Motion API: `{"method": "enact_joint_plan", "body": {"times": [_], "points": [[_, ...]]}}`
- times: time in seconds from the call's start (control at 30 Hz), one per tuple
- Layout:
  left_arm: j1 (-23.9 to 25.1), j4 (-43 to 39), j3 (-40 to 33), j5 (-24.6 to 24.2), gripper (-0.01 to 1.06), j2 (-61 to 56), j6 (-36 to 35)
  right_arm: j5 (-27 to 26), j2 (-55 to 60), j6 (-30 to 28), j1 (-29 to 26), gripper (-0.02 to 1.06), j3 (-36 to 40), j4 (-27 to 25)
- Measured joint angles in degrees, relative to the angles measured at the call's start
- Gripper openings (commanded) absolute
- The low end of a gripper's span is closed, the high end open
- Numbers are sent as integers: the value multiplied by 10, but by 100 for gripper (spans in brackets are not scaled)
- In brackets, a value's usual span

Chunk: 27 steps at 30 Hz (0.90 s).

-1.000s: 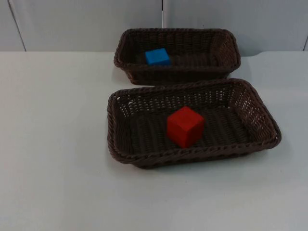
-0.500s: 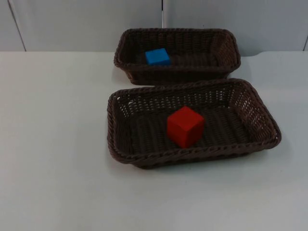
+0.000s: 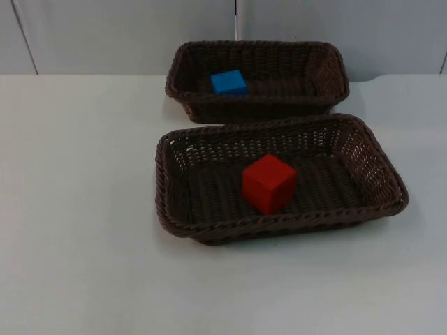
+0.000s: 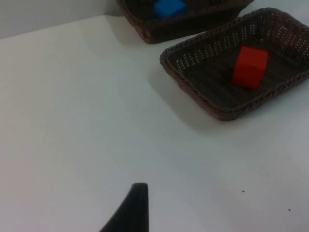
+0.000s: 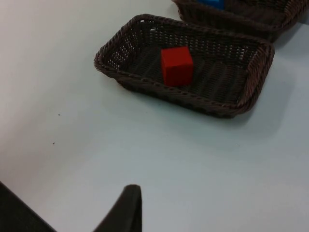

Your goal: Pick up one cube with the left hand and place it into the upper basket. Pick up one cube with the right hand and place it into the lower basket.

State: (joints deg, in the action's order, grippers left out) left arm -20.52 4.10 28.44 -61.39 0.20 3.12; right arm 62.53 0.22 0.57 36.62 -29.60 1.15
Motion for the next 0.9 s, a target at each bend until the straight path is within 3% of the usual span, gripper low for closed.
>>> {"method": "enact_joint_plan", "body": {"times": [0.67, 0.9], "points": [[2, 0, 0, 0, 102, 0, 0, 0, 0, 0, 0, 105, 0, 0], [45, 0, 0, 0, 102, 0, 0, 0, 0, -3, 0, 105, 0, 0]]}}
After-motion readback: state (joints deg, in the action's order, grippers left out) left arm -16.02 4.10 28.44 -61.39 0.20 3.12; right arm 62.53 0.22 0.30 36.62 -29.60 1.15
